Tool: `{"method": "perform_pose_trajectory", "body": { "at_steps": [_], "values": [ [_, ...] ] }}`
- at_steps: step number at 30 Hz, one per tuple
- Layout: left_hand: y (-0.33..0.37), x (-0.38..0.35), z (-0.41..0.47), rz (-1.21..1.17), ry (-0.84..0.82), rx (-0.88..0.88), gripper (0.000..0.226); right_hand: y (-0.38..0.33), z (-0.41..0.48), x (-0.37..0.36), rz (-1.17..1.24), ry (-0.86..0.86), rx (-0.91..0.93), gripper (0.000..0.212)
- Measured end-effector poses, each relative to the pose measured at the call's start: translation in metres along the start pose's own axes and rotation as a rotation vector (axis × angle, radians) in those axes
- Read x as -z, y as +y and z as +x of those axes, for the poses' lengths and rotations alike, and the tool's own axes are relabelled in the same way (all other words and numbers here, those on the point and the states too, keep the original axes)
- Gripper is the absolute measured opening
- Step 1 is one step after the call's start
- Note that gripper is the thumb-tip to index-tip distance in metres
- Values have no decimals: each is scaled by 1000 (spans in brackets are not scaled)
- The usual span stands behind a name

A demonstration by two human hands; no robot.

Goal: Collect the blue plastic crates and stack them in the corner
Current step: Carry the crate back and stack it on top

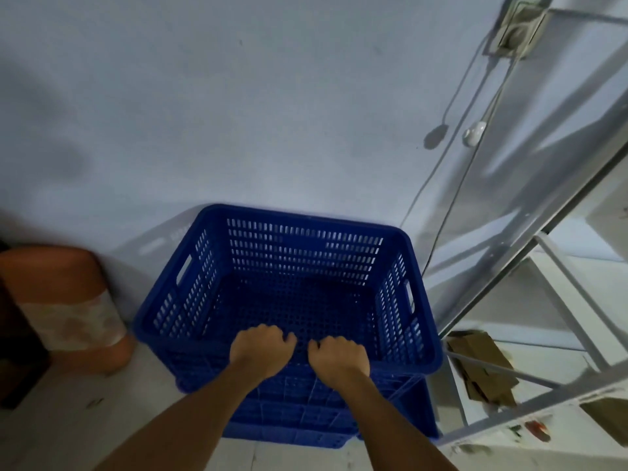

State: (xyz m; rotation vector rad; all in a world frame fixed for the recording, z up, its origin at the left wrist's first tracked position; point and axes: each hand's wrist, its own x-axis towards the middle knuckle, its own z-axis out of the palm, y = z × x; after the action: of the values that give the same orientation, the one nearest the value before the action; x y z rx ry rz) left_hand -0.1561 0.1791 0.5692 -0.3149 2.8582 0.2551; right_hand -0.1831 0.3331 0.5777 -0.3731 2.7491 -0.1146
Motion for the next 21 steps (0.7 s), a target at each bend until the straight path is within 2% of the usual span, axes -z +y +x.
{"method": "perform_pose_trajectory", "body": {
  "at_steps": [6, 9, 12, 17, 21],
  "values": [
    [-1, -6, 2, 95, 90, -12, 38, 0, 0, -7, 6, 150, 4, 56],
    [-2, -11, 7, 117, 101, 4, 43, 2, 2, -11, -17, 201, 6, 61],
    [-1, -16, 6, 127, 143, -9, 36, 2, 1, -15, -12, 225, -11, 61],
    [3, -15, 6, 95, 134, 35, 63, 1, -1, -21, -1, 285, -5, 61],
    [2, -15, 8, 61, 216, 39, 66, 0, 3, -23, -28, 348, -11, 60]
  ]
}}
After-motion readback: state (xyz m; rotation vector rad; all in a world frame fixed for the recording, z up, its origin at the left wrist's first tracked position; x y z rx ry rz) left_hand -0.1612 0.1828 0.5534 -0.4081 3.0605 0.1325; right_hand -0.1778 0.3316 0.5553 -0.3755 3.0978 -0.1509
